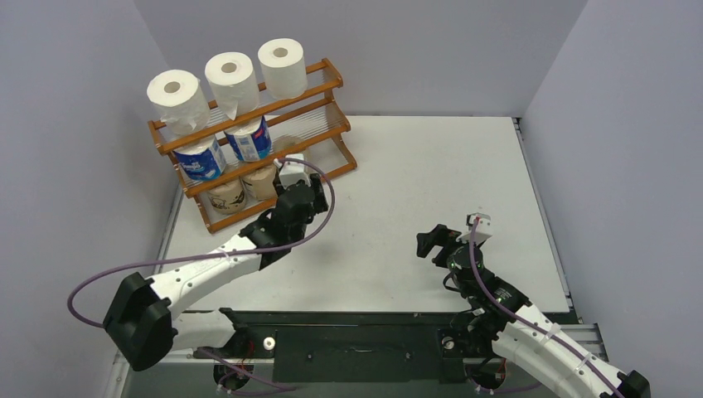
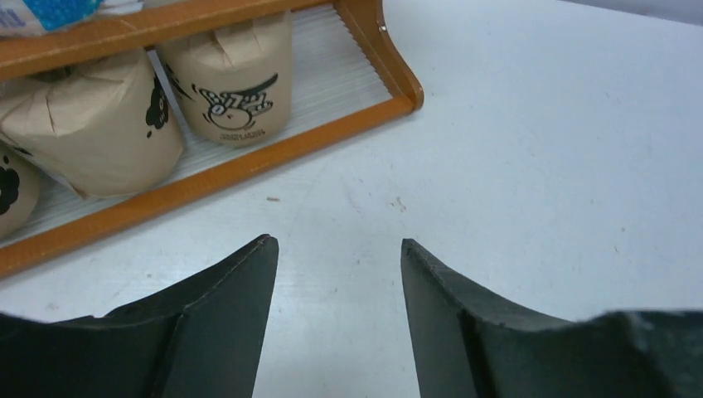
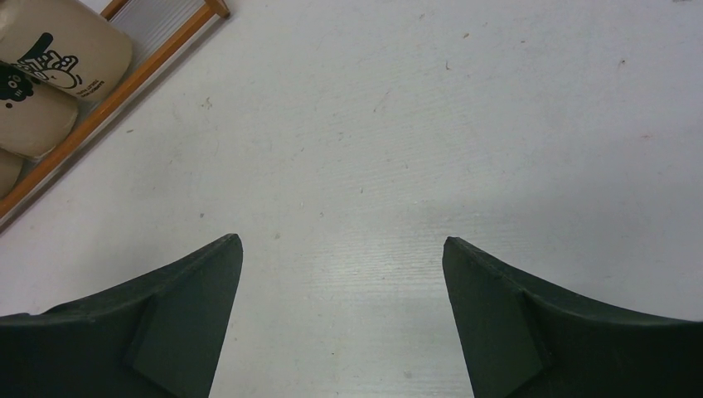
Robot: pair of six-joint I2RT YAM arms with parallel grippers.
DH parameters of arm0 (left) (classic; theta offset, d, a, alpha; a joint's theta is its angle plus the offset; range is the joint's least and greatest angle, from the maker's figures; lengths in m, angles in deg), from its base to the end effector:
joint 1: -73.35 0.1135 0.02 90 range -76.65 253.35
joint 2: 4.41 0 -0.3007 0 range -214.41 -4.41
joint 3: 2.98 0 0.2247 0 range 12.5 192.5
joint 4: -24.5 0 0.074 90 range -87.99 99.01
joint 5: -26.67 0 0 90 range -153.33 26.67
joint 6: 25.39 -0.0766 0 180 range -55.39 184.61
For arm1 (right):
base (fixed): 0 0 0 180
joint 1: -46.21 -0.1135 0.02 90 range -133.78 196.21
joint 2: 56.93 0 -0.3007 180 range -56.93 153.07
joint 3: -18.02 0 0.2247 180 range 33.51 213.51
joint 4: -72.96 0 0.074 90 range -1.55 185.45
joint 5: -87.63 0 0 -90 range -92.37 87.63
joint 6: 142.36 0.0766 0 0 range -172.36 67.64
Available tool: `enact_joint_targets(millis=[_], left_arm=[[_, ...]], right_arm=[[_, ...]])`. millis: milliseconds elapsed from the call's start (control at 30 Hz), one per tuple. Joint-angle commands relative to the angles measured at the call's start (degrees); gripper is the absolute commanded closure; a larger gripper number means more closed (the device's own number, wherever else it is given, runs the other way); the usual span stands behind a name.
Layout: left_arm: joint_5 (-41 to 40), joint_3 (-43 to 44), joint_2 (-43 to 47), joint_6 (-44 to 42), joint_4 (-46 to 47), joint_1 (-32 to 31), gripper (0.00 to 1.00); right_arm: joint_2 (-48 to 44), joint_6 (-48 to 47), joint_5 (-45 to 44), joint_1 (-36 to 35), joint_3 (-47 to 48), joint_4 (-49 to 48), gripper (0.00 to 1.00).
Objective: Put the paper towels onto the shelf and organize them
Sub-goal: Adjust the paper towel on the shelf.
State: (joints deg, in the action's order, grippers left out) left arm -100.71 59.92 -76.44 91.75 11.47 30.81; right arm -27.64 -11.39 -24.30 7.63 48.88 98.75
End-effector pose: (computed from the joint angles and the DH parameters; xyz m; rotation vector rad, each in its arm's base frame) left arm 0.2333 -0.1510 0.3130 -0.1676 1.8723 -0.1953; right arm 0.1075 0.0491 0.2073 0.2898 1.9778 0.5253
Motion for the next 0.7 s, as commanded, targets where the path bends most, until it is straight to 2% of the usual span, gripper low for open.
enact_joint_targets(millis=[0, 67, 100, 133, 233, 367, 467, 667], left_arm=[[-1.5, -4.1, 5.5, -0.8, -5.3, -3.6, 0.42], [-0.9, -6.2, 8.5, 0.6, -6.4, -4.5, 0.24], [-1.0, -7.1, 10.6, 1.8, -6.3, -4.8, 0.03], [-1.0, -9.2, 11.9, 2.3, -6.1, -4.9, 0.0], [-0.6, -12.4, 17.0, 3.9, -5.8, -4.9, 0.03], [-0.7, -13.9, 20.9, 6.4, -11.1, -4.9, 0.04], [-1.1, -14.3, 23.0, 8.8, -16.3, -4.9, 0.04], [0.2, -16.5, 28.0, 12.2, -19.0, -4.9, 0.04]], right_arm=[[-0.3, -0.1, 1.4, 0.2, 2.2, -1.6, 0.14], [-0.6, 0.4, 2.7, 0.1, 3.0, -1.6, 0.13], [-0.5, 0.5, 3.3, 0.1, 3.7, -1.6, 0.13], [-0.5, 0.6, 3.6, 0.1, 4.0, -1.5, 0.13], [-0.4, 2.1, 2.5, 0.0, 5.6, -1.3, 0.13], [-1.0, 6.3, 1.8, 0.1, 5.1, -3.6, 0.12], [0.0, 12.2, -3.3, 0.0, 5.6, -1.9, 0.12], [4.0, 11.7, -11.3, 0.0, 10.9, 2.7, 0.12]])
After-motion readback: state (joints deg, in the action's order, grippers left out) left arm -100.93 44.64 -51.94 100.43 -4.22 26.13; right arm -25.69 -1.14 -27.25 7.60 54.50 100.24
